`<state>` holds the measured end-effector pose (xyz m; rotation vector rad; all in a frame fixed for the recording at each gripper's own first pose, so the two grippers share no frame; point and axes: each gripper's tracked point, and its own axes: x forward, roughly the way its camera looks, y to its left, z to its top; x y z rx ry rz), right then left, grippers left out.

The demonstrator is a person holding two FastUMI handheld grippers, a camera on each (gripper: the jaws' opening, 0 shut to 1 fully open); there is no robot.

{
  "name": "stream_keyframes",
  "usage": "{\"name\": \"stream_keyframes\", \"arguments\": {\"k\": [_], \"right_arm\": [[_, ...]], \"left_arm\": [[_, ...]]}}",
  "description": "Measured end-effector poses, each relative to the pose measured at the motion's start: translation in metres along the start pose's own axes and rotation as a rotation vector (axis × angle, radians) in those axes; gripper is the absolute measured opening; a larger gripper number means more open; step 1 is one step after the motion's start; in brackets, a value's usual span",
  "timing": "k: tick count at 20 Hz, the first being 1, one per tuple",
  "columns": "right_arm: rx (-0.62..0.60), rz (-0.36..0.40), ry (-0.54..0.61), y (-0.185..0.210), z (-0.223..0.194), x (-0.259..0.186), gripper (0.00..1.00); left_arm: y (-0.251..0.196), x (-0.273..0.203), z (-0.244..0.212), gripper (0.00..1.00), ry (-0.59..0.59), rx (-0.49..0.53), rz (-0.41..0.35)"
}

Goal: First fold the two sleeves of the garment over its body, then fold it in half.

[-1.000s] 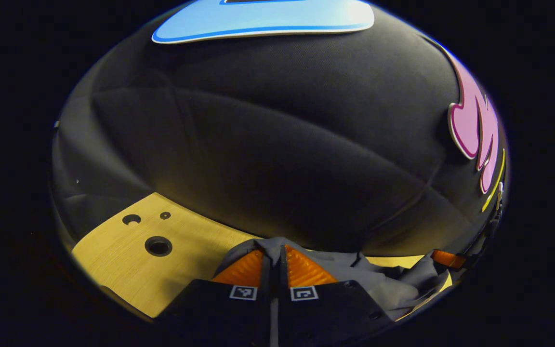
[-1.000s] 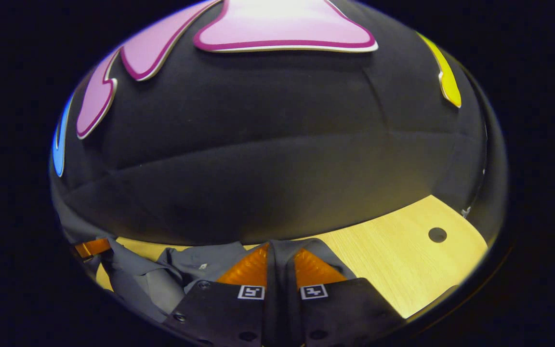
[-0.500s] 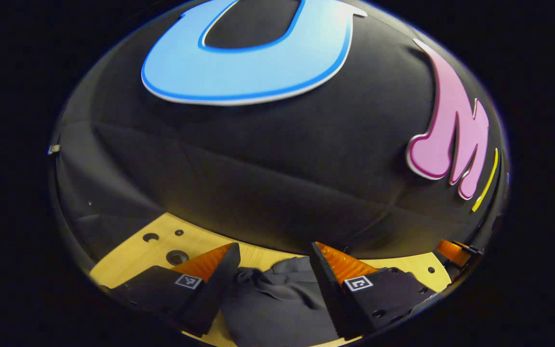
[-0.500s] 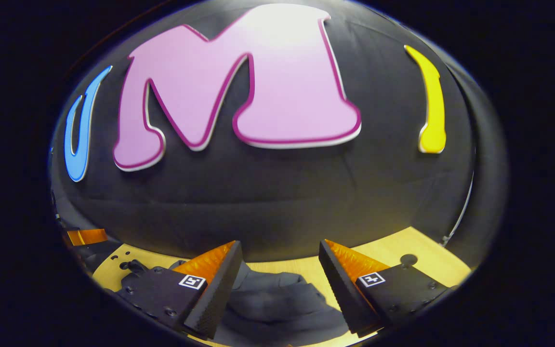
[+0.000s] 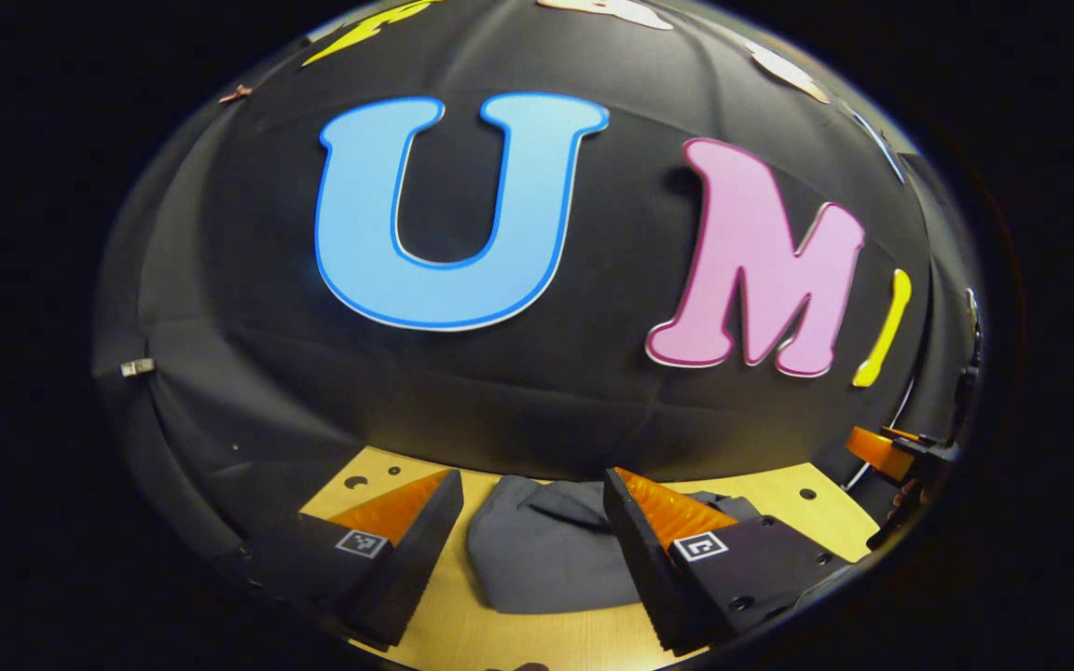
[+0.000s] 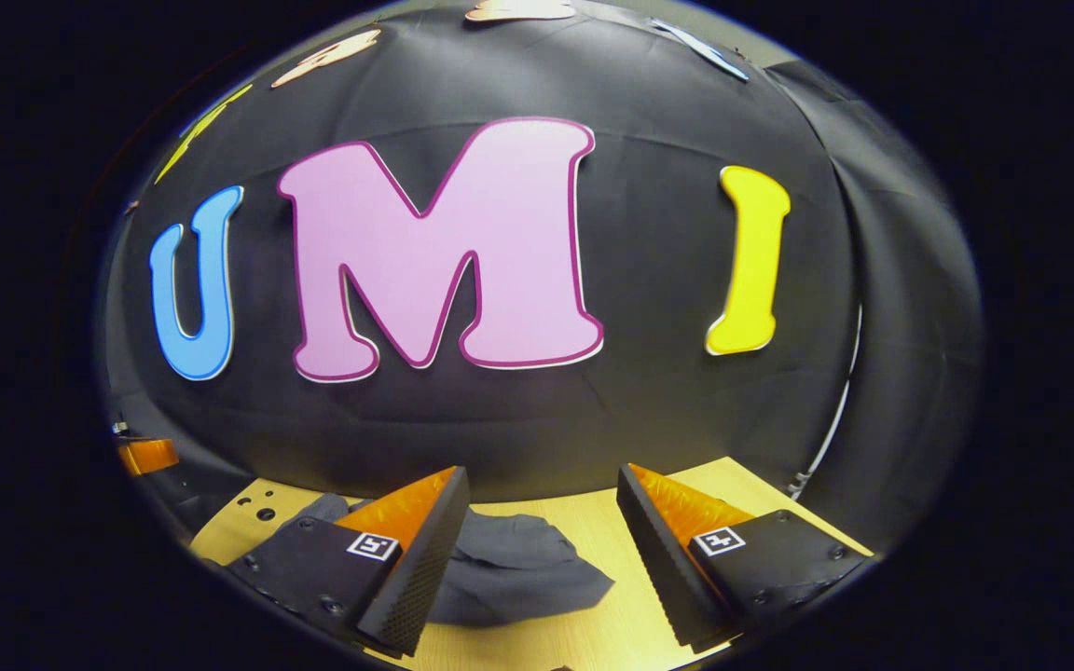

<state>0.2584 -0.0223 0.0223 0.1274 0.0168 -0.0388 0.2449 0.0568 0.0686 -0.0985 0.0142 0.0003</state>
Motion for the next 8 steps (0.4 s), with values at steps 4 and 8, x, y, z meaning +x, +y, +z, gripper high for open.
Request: {"name": "stream_keyframes", "arguments": {"k": [4, 8], "right_arm": [[-0.082, 0.009, -0.007, -0.002, 0.012, -0.060, 0.98], [-0.082, 0.026, 0.004, -0.001, 0.011, -0.115, 0.98]], "left_arm": [[-0.025, -0.066, 0.003, 0.95, 0.007, 0.058, -0.051], [-0.038, -0.118, 0.005, 0.95, -0.028, -0.016, -0.081]]}}
